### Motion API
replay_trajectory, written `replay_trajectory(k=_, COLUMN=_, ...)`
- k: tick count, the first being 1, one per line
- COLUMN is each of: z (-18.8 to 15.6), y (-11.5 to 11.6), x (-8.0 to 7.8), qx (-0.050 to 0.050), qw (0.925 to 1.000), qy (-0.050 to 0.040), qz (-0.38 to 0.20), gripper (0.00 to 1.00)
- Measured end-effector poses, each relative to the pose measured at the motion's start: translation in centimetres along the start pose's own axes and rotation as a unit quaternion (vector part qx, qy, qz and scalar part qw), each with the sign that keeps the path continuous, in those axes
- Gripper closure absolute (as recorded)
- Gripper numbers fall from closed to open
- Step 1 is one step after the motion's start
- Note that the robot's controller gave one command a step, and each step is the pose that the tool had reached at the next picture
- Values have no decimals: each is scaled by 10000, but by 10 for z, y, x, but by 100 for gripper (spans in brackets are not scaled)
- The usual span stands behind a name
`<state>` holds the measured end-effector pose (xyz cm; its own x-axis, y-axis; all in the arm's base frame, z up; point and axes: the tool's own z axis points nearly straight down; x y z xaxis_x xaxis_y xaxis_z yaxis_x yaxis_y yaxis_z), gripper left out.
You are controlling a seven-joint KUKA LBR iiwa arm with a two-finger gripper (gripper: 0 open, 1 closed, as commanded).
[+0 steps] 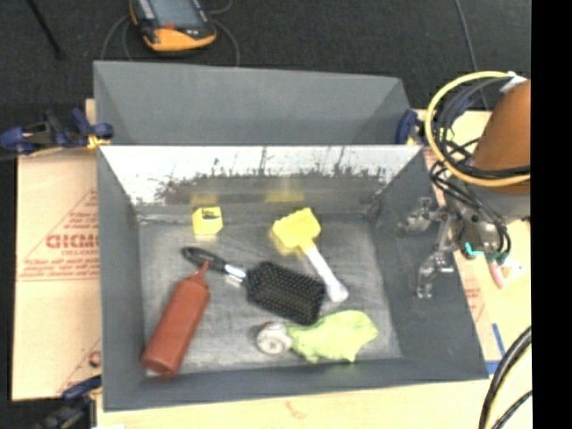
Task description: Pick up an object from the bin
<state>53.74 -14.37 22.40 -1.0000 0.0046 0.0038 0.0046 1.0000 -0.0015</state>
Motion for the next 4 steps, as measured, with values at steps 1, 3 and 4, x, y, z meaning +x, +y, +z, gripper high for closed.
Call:
replay_trajectory(k=1, z=-4, y=1, x=-2, qx=9, qw=10000, qy=-39, qz=-17, gripper=0)
replay_trajectory(k=3, z=136, y=32, x=21, qx=11, qw=9832, qy=-39, qz=-1823, gripper=0)
replay_trajectory(k=4, z=136, y=32, x=21, qx=13, qw=9831, qy=-39, qz=-1831, gripper=0)
